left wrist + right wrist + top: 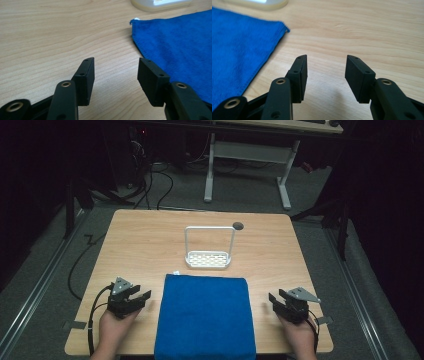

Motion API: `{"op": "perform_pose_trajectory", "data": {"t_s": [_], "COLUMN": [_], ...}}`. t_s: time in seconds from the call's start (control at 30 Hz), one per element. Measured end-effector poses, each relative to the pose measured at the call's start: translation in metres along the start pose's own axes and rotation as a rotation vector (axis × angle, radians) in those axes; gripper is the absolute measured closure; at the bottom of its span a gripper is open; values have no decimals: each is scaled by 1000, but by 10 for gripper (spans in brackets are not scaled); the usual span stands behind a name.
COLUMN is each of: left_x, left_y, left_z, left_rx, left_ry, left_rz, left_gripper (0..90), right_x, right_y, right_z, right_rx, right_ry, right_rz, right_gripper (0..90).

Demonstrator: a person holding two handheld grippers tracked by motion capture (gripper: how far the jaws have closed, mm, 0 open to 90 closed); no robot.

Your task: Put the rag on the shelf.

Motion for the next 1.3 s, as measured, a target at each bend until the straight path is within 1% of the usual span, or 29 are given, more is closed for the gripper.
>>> {"op": "perform_pose_trajectory", "data": {"t_s": [0.03, 0.07, 0.13, 0.17, 0.23, 0.3, 0.33, 0.5, 0.57, 0.73, 0.87, 0.93, 1.13, 1.2, 1.3], "left_x": [-1, -1, -1, -1, -1, -1, -1, -1, -1, -4, -5, -5, -5, -6, -7], "left_y": [0, 0, 0, 1, 2, 4, 4, 4, 4, 5, 3, 3, 5, 4, 2], "left_z": [-1, -1, 0, 1, 1, 1, 1, 1, 0, 0, 0, -1, 0, -1, 0], "left_rx": [6, 9, 6, 2, 1, -10, -8, -11, -12, -7, -1, -3, -9, -3, 2], "left_ry": [-5, -5, -9, -8, -5, -9, -7, -11, -17, -34, -45, -48, -44, -45, -45], "left_rz": [-14, -19, -13, -11, -17, -11, -10, -1, 0, -14, -9, -9, -19, -24, -20], "left_gripper": [484, 485, 485, 484, 485, 484, 484, 480, 480, 462, 463, 462, 437, 438, 443], "right_x": [-1, 0, 0, 0, -1, -2, -3, -3, -4, -5, -6, -6, -7, -7, -6], "right_y": [-3, -4, -9, -10, -11, -12, -12, -10, -9, -8, -7, -7, -8, -8, -8], "right_z": [-3, -5, -8, -9, -10, -10, -9, -9, -10, -10, -11, -12, -12, -12, -11], "right_rx": [3, 11, 37, 41, 38, 36, 35, 24, 27, 21, 20, 18, 15, 13, 11], "right_ry": [-15, -21, -31, -35, -43, -47, -48, -55, -55, -60, -64, -66, -68, -64, -62], "right_rz": [4, 16, 28, 39, 43, 40, 38, 31, 27, 26, 19, 26, 24, 26, 22], "right_gripper": [529, 540, 549, 563, 559, 551, 548, 536, 536, 522, 508, 504, 487, 485, 484]}}
Point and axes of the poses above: each handheld gripper's, and its own axes: z roughly forward along the jaws, x roughly out of its underside, y roughly to its left, the point moved 10 cm from there along z, roughly forward along the jaws, and after that the axes turned 14 degrees about -x, right-handed, at the moved point
